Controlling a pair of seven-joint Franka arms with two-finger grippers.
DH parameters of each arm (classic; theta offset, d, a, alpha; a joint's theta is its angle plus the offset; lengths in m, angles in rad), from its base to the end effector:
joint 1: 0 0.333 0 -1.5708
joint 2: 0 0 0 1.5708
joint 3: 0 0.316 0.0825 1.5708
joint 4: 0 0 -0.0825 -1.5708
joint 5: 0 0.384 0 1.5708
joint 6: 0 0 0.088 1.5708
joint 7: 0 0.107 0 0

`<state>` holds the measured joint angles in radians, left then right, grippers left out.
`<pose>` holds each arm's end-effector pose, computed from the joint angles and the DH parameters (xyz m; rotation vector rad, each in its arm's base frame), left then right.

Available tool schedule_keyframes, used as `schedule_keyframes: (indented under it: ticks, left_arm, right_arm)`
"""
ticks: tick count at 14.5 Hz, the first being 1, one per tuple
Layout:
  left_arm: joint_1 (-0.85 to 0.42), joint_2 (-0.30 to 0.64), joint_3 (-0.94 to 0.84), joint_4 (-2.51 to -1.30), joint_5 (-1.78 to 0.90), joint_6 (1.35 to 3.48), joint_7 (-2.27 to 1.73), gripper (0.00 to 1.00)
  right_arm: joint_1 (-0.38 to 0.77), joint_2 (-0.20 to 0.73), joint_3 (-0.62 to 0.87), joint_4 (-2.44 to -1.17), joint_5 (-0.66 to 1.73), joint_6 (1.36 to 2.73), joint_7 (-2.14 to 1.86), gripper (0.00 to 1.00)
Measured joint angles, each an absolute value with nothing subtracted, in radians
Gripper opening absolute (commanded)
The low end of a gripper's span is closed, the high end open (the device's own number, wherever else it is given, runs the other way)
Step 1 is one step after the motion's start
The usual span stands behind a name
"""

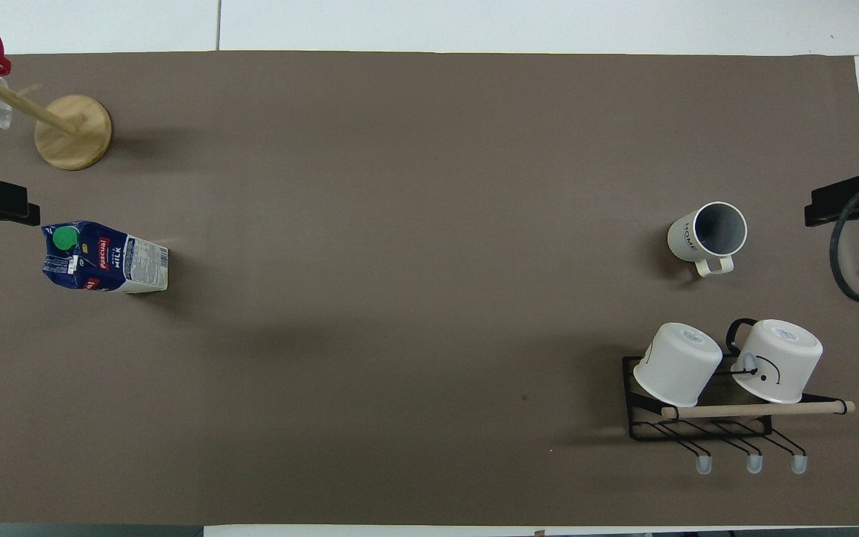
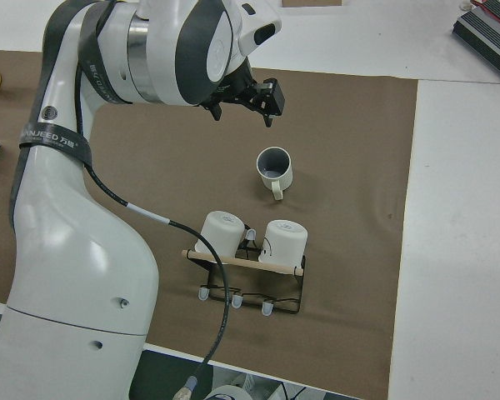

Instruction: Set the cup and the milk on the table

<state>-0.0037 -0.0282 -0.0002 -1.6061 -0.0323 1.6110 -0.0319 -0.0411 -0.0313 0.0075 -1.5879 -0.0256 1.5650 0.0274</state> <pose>0.5496 -0.0055 0.6270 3.1080 0.0447 0.0505 0.5439 -0.0210 0.6331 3.1143 -0.0954 0.0130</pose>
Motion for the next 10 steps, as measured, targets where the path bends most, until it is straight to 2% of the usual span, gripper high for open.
schedule_keyframes:
  ticks: [10]
  left_arm:
    - [-0.003, -0.026, 0.0, -1.606, -0.032, 1.641, -0.024, 1.0]
  right_arm:
    - [-0.04, -0.034, 0.009, -1.62, -0.025, 1.596, 0.027, 1.0]
